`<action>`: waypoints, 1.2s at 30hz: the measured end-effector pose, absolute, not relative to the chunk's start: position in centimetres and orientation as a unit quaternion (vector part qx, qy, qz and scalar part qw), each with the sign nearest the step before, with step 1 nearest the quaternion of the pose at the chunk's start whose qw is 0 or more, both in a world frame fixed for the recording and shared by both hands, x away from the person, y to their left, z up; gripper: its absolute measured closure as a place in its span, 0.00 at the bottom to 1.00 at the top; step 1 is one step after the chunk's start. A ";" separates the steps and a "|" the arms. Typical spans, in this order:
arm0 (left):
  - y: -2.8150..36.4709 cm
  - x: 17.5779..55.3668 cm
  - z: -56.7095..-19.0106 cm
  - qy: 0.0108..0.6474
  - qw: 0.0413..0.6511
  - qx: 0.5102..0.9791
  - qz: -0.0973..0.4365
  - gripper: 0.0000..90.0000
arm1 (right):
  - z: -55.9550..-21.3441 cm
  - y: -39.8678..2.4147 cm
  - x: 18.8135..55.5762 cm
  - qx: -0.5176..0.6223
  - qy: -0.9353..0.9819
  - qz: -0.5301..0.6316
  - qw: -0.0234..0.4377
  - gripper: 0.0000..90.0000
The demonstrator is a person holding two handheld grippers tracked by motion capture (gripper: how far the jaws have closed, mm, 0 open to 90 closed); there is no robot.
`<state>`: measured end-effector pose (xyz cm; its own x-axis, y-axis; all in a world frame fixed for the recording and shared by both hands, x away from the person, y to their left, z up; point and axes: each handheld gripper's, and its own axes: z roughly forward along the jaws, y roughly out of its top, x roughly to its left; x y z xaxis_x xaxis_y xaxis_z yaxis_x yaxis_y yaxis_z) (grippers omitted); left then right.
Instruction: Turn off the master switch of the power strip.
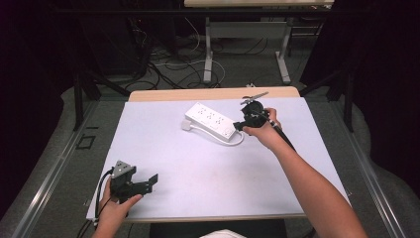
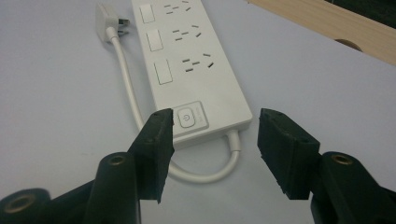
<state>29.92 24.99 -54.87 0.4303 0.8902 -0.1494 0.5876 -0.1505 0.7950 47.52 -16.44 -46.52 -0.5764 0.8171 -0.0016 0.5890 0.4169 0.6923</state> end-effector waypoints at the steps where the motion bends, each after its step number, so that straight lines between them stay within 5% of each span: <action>1: 25.0 29.9 -54.9 0.502 0.416 0.736 0.182 0.08 | -46.6 -16.2 47.6 0.434 0.820 0.333 0.169 0.52; 29: 25.0 30.0 -55.0 0.503 0.415 0.736 0.181 0.08 | -48.1 -15.2 49.7 0.468 0.819 0.306 0.131 1.00; 36: 25.1 30.0 -55.0 0.502 0.415 0.737 0.180 0.08 | -49.0 -14.6 50.1 0.476 0.817 0.306 0.110 1.00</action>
<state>30.00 25.13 -54.95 0.4310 0.8896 -0.1510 0.5911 -0.1519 0.7922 50.12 -14.57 -48.99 -0.5227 0.8453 0.1107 0.7103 0.3600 0.6049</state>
